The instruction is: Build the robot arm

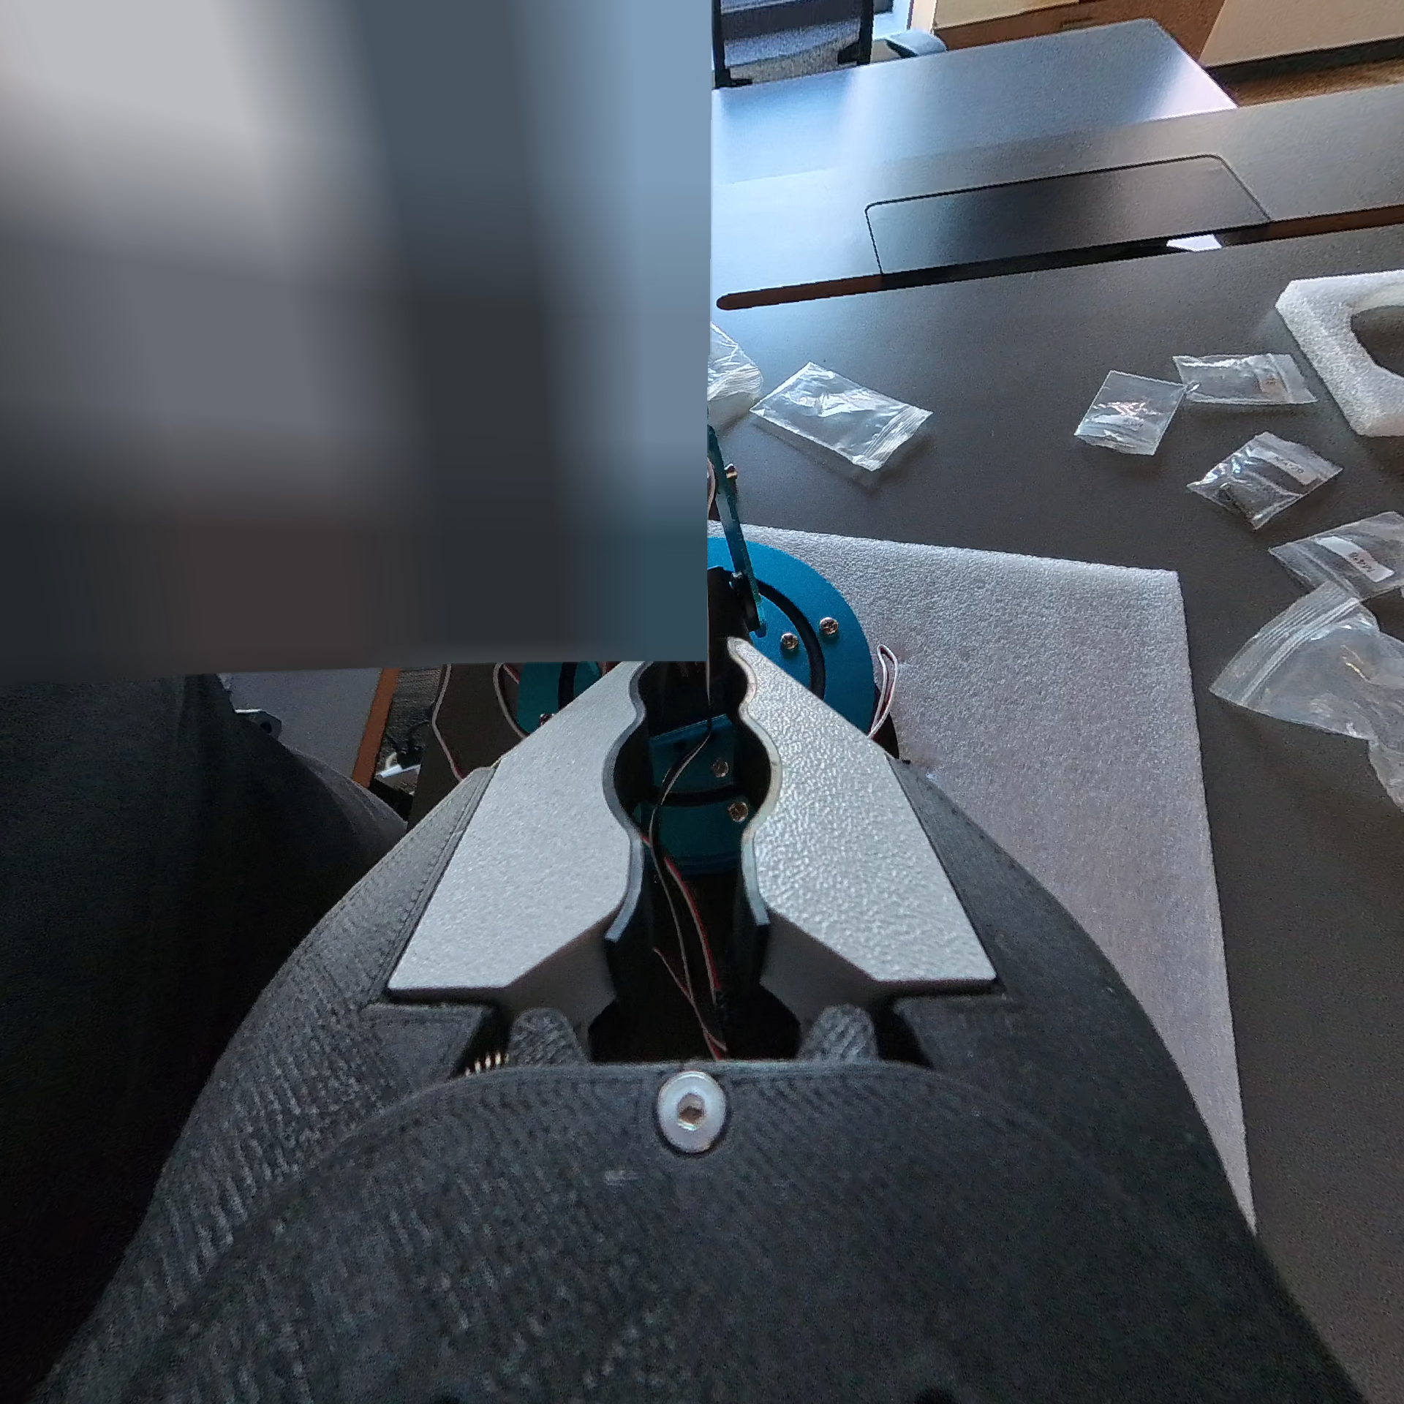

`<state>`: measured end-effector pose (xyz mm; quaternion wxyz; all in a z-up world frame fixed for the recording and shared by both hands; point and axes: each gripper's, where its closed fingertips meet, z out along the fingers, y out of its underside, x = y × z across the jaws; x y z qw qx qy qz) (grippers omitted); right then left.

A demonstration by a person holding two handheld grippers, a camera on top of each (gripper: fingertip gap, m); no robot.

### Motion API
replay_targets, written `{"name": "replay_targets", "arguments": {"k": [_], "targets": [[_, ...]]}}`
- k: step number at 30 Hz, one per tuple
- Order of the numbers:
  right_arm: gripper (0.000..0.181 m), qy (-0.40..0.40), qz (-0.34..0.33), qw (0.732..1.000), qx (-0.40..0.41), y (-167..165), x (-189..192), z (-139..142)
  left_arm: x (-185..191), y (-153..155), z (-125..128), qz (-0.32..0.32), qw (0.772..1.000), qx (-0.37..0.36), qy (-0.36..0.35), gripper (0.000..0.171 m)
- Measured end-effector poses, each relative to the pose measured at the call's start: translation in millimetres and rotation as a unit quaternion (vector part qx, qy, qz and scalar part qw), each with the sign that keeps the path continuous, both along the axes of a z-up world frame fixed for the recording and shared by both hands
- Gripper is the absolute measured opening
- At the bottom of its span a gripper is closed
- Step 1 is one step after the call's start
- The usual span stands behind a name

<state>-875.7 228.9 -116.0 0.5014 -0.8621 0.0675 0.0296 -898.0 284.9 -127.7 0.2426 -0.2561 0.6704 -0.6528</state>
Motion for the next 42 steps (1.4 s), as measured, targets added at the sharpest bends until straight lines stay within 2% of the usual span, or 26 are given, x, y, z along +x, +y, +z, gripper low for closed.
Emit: {"name": "replay_targets", "arguments": {"k": [4,8,10,13,16,20,25,35,37,42], "targets": [[0.011,0.009,0.001,1.000,0.008,2.9,0.3,-0.7,-1.0,0.0,-0.4,-0.018,1.000,0.013,-0.006,0.017],[0.012,0.011,0.001,1.000,0.011,4.3,1.4,-2.7,-3.1,-2.0,-1.0,-0.050,0.998,-0.016,0.039,0.016],[0.011,0.014,-0.001,1.000,0.012,4.3,2.9,-3.4,-7.0,-4.6,-1.4,-0.075,0.995,-0.033,0.061,0.010],[0.011,0.018,-0.004,1.000,0.016,3.9,4.9,-3.3,-7.9,-4.6,-1.5,-0.078,0.994,-0.032,0.063,0.011],[0.011,0.020,-0.006,1.000,0.018,3.4,6.5,-3.6,-7.3,-4.2,-2.8,-0.072,0.995,-0.024,0.058,0.014],[0.011,0.022,-0.005,1.000,0.018,3.5,7.1,-4.6,-4.0,0.1,0.1,-0.040,0.999,-0.011,0.013,0.020],[0.012,0.021,-0.002,1.000,0.017,3.9,7.3,-4.0,-4.7,1.4,1.7,-0.023,0.999,-0.003,-0.026,0.020],[0.011,0.015,0.010,1.000,0.013,8.2,1.8,-2.0,-9.4,5.4,3.1,-0.066,0.995,-0.070,0.023,0.019],[0.011,0.013,0.012,1.000,0.013,8.5,0.4,-0.7,-7.9,8.9,2.7,-0.058,0.995,-0.073,0.022,0.027],[0.012,0.009,0.015,1.000,0.014,7.9,-3.7,2.1,-6.6,11.1,-5.1,-0.029,1.000,-0.004,-0.006,0.025]]}}
